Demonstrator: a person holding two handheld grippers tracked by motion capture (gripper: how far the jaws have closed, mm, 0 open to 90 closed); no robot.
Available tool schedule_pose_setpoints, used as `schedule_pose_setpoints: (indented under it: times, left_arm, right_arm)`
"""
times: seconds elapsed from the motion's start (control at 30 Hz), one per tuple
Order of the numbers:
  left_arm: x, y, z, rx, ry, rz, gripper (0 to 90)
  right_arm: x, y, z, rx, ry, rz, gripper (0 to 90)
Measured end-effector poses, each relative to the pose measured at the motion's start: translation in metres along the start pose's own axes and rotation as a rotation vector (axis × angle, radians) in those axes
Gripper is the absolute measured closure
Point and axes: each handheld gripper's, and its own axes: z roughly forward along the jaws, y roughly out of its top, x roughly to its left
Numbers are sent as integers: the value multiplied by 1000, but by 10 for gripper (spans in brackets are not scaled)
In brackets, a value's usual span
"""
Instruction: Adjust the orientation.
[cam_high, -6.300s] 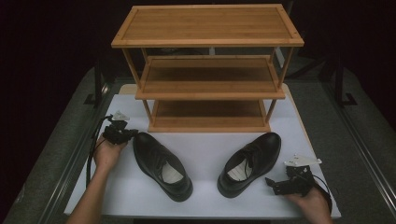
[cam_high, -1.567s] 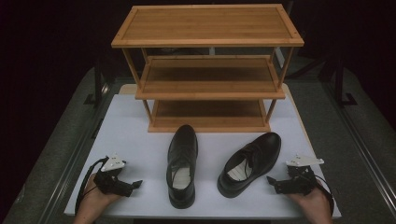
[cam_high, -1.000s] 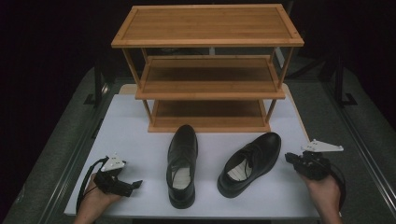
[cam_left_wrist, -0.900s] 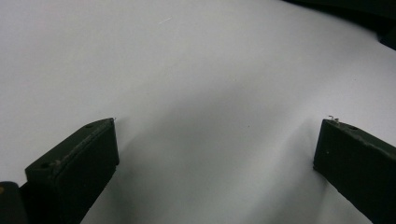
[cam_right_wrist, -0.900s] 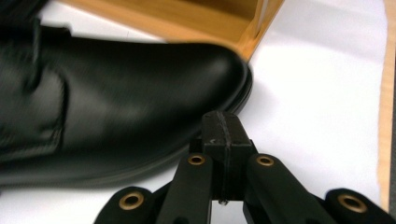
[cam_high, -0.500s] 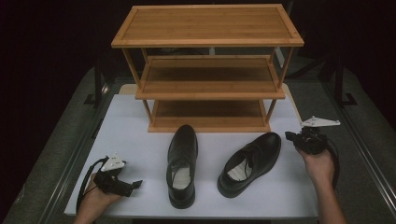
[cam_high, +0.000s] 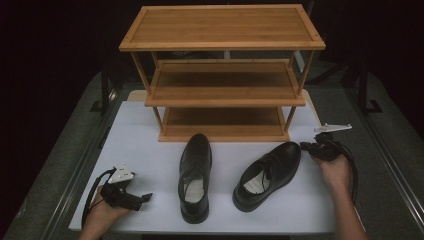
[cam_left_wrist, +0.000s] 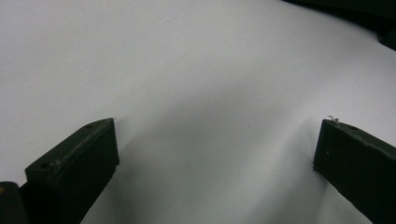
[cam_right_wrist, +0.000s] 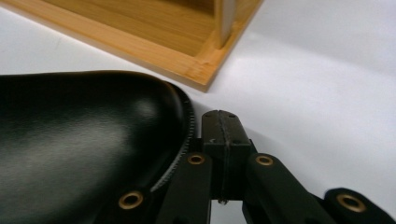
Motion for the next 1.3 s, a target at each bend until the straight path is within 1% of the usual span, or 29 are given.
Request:
schedule_pose_setpoints:
  times: [0.07,0.1,0.3,0.4,0.6,0.63,0.67,0.7,0.77,0.83,0.9,1.03,1.07,1.1,1.13,1.17,1.2,1.23,1.3]
  left_arm:
    - [0,0,0,1,-1,0,0]
    - [0,0,0,0,0,-1,0]
    - [0,0,0,2,-2,-2,0]
    - [0,0,0,2,-2,-2,0]
    - [0,0,0,2,-2,-2,0]
    - [0,0,0,2,-3,-2,0]
    - [0,0,0,2,-3,-2,0]
    - [0,0,0,2,-3,-2,0]
    - [0,0,0,2,-3,-2,0]
    - [0,0,0,2,-3,-2,0]
    - [0,0,0,3,-3,-2,0]
    - [0,0,0,3,-3,-2,0]
    - [0,0,0,3,-3,-2,0]
    - [0,0,0,2,-3,-3,0]
    - [0,0,0,2,-3,-3,0]
    - [0,0,0,3,-3,-2,0]
    - [0,0,0,3,-3,-2,0]
    - [0,0,0,3,-3,-2,0]
    - [0,0,0,2,-3,-2,0]
  right_arm:
    - [3,0,1,4,3,-6,899]
    - [4,1,1,5,-6,-13,899]
    - [4,0,0,4,-9,2,899]
    - [7,0,1,5,2,7,900]
    - [17,0,1,11,15,-10,899]
    - [22,0,1,15,16,-19,900]
    - [22,0,1,15,16,-19,900]
    - [26,0,1,18,20,-22,899]
    - [27,-1,1,19,24,-28,899]
    - [33,-1,1,25,33,-37,900]
    - [35,-1,1,26,37,-40,900]
    - [46,-1,1,35,59,-63,900]
    - [46,-1,1,35,59,-63,900]
    - [52,-1,2,34,62,-80,900]
    - [52,-1,2,34,62,-80,900]
    - [56,-1,2,36,68,-92,899]
    - [56,-1,2,36,68,-92,899]
    - [60,0,3,39,67,-103,899]
    - [60,0,2,41,63,-106,899]
